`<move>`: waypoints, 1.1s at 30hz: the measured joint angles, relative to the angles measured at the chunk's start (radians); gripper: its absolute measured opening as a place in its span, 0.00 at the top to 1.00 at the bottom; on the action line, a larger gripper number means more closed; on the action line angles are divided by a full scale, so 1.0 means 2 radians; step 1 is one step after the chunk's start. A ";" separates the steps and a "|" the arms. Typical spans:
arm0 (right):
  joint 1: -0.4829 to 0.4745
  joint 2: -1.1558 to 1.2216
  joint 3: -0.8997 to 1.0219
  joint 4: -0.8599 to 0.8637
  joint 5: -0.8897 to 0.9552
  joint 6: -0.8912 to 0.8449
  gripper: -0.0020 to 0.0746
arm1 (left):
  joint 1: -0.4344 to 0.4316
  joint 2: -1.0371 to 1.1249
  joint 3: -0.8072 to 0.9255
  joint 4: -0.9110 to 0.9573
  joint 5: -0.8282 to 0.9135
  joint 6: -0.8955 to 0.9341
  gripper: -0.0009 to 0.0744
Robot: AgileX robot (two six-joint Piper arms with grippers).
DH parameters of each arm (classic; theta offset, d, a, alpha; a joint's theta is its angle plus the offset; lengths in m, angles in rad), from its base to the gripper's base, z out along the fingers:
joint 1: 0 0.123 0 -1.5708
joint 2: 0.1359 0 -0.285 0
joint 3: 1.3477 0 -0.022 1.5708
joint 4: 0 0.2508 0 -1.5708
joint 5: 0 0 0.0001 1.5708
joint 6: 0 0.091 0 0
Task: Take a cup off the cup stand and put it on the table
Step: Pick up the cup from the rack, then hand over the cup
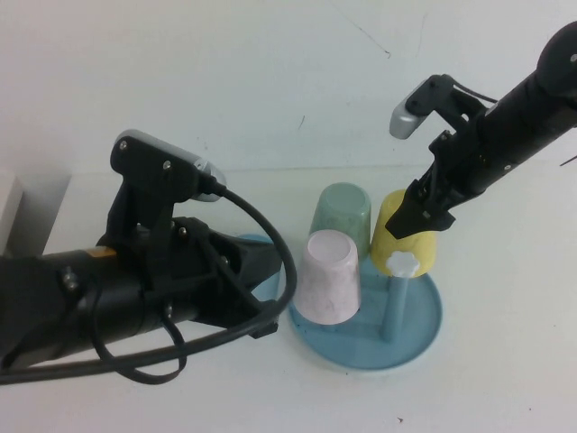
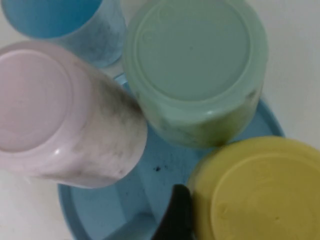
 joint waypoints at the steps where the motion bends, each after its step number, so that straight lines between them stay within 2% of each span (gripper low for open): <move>1: 0.000 0.002 0.000 0.000 0.002 0.000 0.13 | 0.000 0.000 0.000 -0.001 0.000 0.000 0.99; 3: 0.000 0.002 0.000 0.000 0.009 0.000 0.23 | 0.000 0.002 0.000 -0.004 0.000 0.000 0.99; 4: 0.000 0.002 -0.004 0.000 0.016 0.000 0.23 | 0.000 0.002 0.000 -0.005 0.000 0.000 0.99; 13: 0.000 0.003 -0.104 -0.039 0.094 0.073 0.23 | 0.000 0.005 0.000 -0.050 -0.003 0.002 0.99; 17: 0.000 -0.002 -0.174 -0.063 0.138 0.114 0.23 | 0.000 0.005 0.000 -0.100 -0.003 0.002 0.99; 22: 0.000 -0.033 -0.235 -0.061 0.145 0.168 0.23 | 0.000 0.005 0.000 -0.199 0.003 0.002 0.99; 29: -0.007 -0.100 -0.227 -0.019 0.145 0.202 0.23 | 0.000 0.005 0.000 -0.320 0.005 0.004 0.99; 33: -0.029 -0.148 -0.135 0.042 0.143 0.212 0.23 | 0.000 0.005 0.000 -0.332 0.004 0.015 0.99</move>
